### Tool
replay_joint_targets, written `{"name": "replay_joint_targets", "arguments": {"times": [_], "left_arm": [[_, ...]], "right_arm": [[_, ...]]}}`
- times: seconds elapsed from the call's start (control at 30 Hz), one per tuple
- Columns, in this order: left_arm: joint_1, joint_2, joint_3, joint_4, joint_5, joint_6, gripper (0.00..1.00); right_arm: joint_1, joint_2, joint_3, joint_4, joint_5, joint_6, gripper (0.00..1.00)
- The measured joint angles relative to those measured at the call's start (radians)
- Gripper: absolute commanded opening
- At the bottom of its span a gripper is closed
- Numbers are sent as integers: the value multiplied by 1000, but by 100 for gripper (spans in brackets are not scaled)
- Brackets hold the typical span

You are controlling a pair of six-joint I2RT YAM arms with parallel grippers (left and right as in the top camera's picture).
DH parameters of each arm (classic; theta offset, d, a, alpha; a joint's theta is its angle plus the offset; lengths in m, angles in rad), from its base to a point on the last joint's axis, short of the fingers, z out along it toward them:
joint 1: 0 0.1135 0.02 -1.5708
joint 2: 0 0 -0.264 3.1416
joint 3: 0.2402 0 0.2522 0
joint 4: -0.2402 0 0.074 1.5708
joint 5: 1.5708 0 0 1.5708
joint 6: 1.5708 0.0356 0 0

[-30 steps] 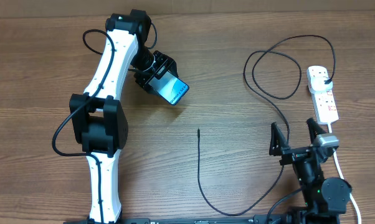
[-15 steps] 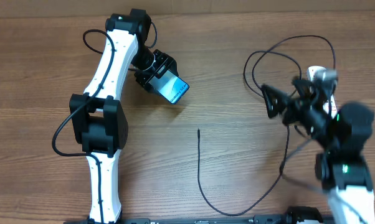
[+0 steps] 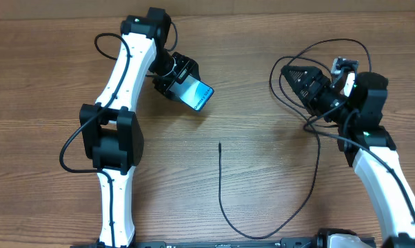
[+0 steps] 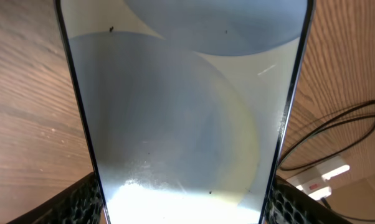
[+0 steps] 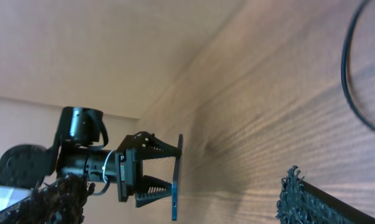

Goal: Plug charger to phone and switch on socket
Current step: 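Swing the right gripper toward the phone held by the left gripper, then close the right gripper on the phone's edge beside the left gripper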

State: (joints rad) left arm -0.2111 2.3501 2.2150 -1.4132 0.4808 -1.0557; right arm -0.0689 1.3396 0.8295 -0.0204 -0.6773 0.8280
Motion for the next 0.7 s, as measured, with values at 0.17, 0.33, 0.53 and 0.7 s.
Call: {"name": "replay_joint_targets", "arguments": {"times": [0.17, 0.33, 0.53, 0.7], "left_arm": [[-32, 0, 0, 14, 0, -69, 4], [-73, 0, 0, 42, 0, -106, 4], [-118, 0, 0, 45, 0, -130, 4], [-138, 0, 0, 45, 5, -137, 4]], "right_arm": [[14, 84, 0, 1, -53, 79, 100], [64, 146, 0, 1, -109, 127, 100], [150, 166, 0, 1, -130, 141, 100], [220, 166, 0, 1, -126, 140, 100]]}}
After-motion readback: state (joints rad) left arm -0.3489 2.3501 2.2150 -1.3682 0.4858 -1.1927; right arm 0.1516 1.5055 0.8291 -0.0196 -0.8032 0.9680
